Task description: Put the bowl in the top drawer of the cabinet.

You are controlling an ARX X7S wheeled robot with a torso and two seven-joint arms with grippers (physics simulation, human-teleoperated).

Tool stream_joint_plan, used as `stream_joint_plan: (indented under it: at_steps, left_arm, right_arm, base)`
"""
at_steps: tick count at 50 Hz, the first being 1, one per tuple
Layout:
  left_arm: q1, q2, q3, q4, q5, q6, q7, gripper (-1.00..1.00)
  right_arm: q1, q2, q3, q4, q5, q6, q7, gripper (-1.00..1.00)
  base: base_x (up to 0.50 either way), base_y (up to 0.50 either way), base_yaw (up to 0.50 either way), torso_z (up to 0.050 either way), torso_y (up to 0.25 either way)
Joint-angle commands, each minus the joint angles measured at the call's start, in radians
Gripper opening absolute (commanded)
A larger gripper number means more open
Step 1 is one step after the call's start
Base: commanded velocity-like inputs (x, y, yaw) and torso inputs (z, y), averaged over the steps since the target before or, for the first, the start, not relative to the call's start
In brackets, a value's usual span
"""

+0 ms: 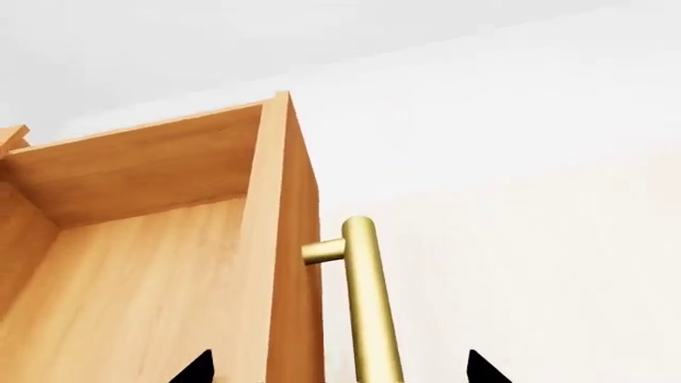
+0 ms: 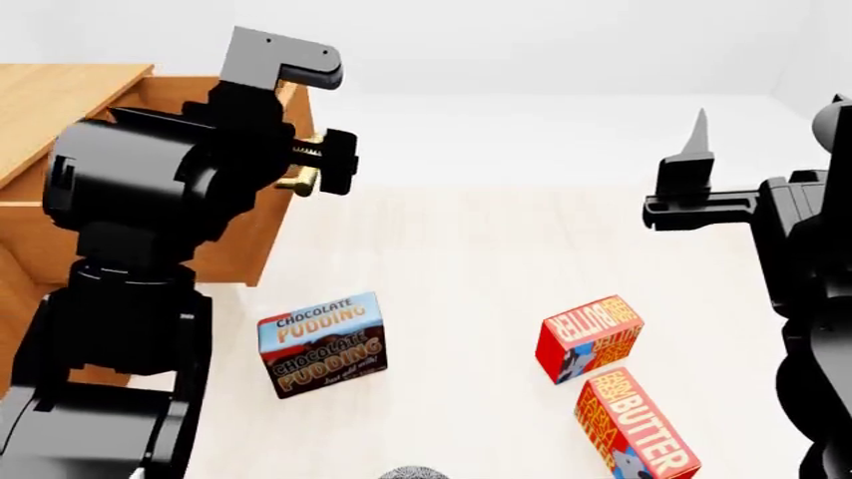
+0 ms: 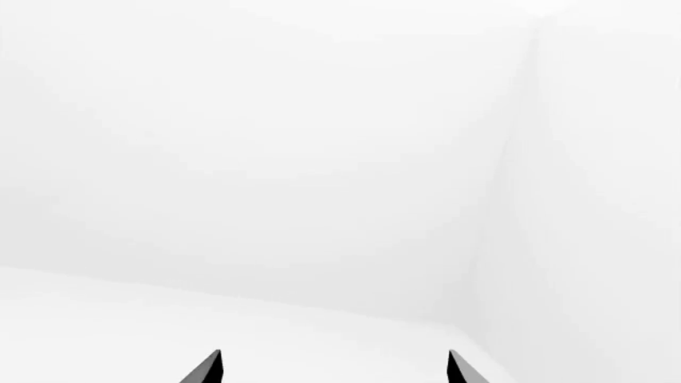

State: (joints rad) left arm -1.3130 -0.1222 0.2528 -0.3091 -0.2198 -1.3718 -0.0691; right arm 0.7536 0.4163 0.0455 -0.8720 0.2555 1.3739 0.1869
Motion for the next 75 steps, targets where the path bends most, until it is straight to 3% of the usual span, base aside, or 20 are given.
stream_joint_plan:
  at_steps: [1, 17, 30, 43, 58, 75]
  left_arm:
    - [-0.16, 0.049, -0.039, -0.018, -0.155, 0.1, 0.001, 1.0]
    - [-0.204, 0.011, 0.007, 0.103, -0.162, 0.053, -0.009, 1.0]
    - [-0.066, 0.008, 0.007, 0.361, -0.295, -0.02, 0.06, 1.0]
    - [0.071, 0.009, -0.034, 0.652, -0.453, -0.176, 0.056, 1.0]
    - [0.196, -0.104, -0.006, 0.787, -0.934, -0.188, -0.262, 1.0]
    - [0.386, -0.236, 0.095, 0.908, -1.016, -0.13, -0.308, 1.0]
  right_arm:
    - [0.003, -0.001, 0.006, -0.005, 0.005, 0.005, 0.001, 1.0]
    - [0.001, 0.0, 0.017, -0.018, 0.014, 0.014, 0.004, 1.0]
    - [-0.006, 0.004, 0.036, -0.026, 0.021, 0.015, 0.003, 1.0]
    - [-0.011, 0.005, 0.036, -0.027, 0.025, 0.012, 0.009, 1.0]
    - [-0.024, 0.007, 0.049, -0.023, 0.03, 0.002, 0.01, 1.0]
    - [-0.036, 0.007, 0.045, -0.008, 0.032, -0.021, 0.018, 1.0]
  base:
    - [0.0, 0.0, 0.0, 0.0, 0.0]
    - [0.0, 0.0, 0.0, 0.0, 0.0]
    - [0.0, 0.0, 0.0, 0.0, 0.0]
    - [0.0, 0.0, 0.0, 0.0, 0.0]
    - [0.0, 0.0, 0.0, 0.0, 0.0]
    - [0.0, 0.0, 0.0, 0.0, 0.0]
